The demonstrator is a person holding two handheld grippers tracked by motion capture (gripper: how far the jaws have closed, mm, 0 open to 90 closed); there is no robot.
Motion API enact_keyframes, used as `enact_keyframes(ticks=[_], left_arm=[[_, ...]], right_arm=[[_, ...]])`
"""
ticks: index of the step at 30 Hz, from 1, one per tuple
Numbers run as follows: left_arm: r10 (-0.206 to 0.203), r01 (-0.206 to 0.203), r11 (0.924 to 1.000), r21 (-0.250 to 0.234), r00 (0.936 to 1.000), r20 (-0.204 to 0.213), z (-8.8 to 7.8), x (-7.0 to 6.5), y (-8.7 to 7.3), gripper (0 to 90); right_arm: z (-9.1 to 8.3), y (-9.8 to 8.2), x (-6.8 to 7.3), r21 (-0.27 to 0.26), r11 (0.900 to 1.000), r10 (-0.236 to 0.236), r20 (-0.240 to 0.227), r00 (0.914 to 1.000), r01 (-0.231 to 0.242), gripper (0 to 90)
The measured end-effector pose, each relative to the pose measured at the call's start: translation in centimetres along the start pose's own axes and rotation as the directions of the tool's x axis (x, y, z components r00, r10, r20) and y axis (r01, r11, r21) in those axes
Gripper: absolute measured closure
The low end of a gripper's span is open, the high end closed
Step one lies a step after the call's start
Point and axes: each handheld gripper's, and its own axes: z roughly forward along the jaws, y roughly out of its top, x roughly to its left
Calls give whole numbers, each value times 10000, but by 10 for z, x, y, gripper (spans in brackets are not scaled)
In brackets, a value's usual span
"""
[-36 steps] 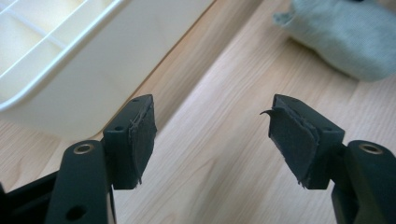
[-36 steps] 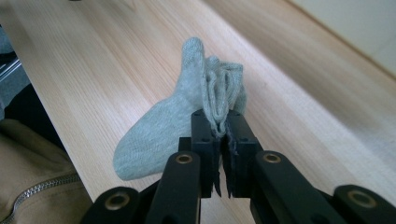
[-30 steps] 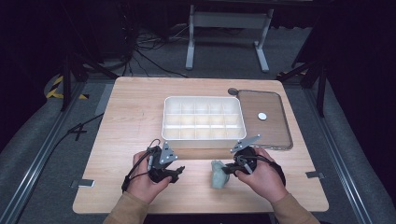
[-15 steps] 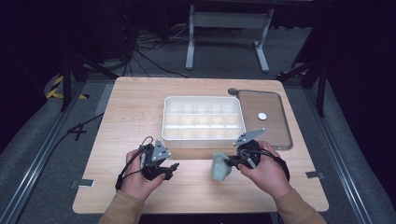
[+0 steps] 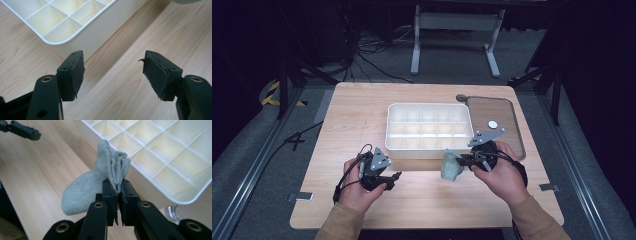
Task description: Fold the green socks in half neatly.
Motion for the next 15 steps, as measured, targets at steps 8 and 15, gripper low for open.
enact_keyframes(ticks=[8,15], left_arm=[[17,-17,10000,5,10000,59,2,1,2,341],[66,-65,10000,-31,9999,121,4,2,3,341]], right_arm=[[-12,11,-7,-642,9974,-283,587,9979,321,839],[-16,20,-16,-703,9970,-255,919,9954,320,839]])
